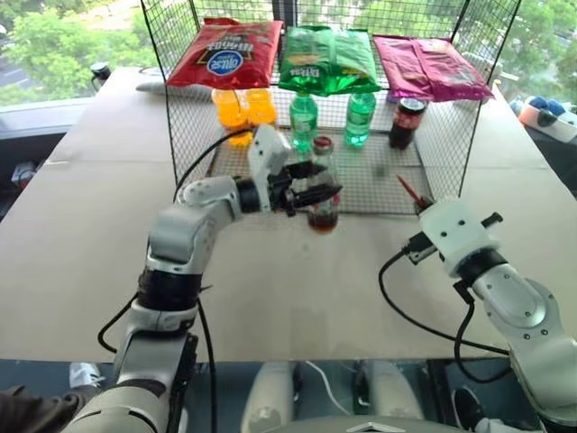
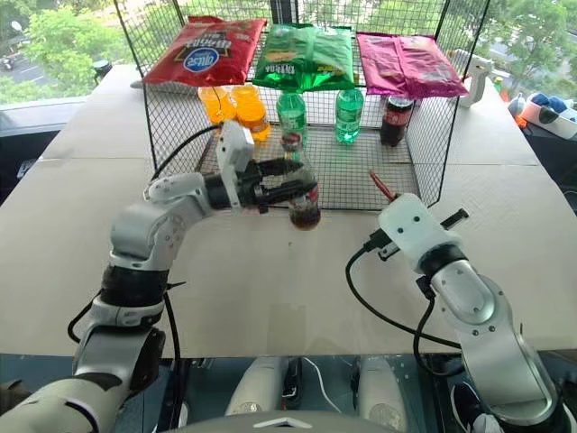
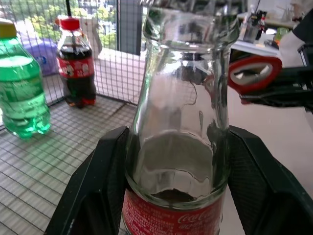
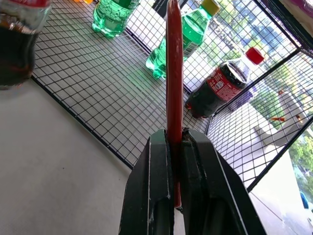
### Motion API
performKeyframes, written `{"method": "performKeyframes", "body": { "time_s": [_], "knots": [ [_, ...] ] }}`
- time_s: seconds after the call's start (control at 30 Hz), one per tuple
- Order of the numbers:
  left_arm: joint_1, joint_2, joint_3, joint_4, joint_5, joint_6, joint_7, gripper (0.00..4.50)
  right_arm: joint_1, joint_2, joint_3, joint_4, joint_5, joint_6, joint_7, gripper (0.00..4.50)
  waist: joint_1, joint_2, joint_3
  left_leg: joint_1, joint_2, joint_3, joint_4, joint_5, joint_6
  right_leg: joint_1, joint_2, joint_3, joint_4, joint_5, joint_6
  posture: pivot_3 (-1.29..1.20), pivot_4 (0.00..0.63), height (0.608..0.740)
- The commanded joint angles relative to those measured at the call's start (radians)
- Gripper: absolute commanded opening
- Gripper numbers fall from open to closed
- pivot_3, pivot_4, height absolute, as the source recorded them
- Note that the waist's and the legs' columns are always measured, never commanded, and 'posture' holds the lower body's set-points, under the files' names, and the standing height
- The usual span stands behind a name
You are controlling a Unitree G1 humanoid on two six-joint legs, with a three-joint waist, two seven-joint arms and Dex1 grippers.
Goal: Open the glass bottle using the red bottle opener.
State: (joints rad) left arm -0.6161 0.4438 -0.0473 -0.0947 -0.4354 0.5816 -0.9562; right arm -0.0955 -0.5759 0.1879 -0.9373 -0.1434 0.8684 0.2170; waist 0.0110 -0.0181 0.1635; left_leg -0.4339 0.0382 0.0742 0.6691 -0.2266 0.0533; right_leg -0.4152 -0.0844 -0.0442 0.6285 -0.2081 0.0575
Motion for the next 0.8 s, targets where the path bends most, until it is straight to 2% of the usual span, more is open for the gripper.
{"method": "performKeyframes", "body": {
  "time_s": [0.03, 0.4, 0.47, 0.57, 0.8],
  "knots": [
    [0.045, 0.004, -0.02, -0.056, 0.004, -0.097, -0.034, 2.27, -0.001, 0.002, -0.008, -0.031, -0.027, -0.034, 0.003, 0.0, 0.001, 0.0, 0.0, 0.0, 0.0, 0.0, 0.0, 0.0, 0.0, 0.0, 0.0, 0.0, 0.0, 0.0, 0.0, 0.0, 0.15, 0.74],
    [0.118, 0.008, -0.052, 0.015, 0.036, -0.22, -0.09, 2.27, 0.021, 0.017, -0.005, -0.025, -0.052, -0.061, 0.021, 0.0, 0.003, 0.0, 0.0, 0.0, 0.0, 0.0, 0.0, -0.001, 0.002, 0.0, 0.0, 0.0, 0.0, -0.002, -0.003, 0.0, 0.15, 0.74],
    [0.121, 0.008, -0.049, 0.017, 0.034, -0.227, -0.093, 3.27, 0.023, 0.019, -0.006, -0.024, -0.055, -0.065, 0.024, 0.0, 0.003, 0.0, 0.0, 0.001, 0.0, 0.0, 0.0, -0.002, 0.003, 0.0, 0.0, 0.0, 0.001, -0.002, -0.003, 0.0, 0.15, 0.74],
    [0.127, 0.007, -0.042, 0.015, 0.036, -0.235, -0.089, 4.45, 0.022, 0.024, -0.008, -0.023, -0.059, -0.068, 0.03, 0.0, 0.002, 0.0, 0.0, 0.001, 0.0, 0.0, 0.0, -0.002, 0.003, 0.0, 0.0, 0.0, 0.001, -0.002, -0.003, 0.0, 0.15, 0.74],
    [0.104, 0.011, -0.01, -0.034, 0.002, -0.208, -0.064, 4.48, 0.028, 0.032, -0.014, -0.018, -0.065, -0.077, 0.045, 0.0, 0.002, 0.0, 0.0, 0.001, 0.0, 0.0, 0.0, -0.002, 0.004, 0.0, 0.0, 0.0, 0.001, -0.002, -0.003, 0.0, 0.15, 0.74]
  ]
}}
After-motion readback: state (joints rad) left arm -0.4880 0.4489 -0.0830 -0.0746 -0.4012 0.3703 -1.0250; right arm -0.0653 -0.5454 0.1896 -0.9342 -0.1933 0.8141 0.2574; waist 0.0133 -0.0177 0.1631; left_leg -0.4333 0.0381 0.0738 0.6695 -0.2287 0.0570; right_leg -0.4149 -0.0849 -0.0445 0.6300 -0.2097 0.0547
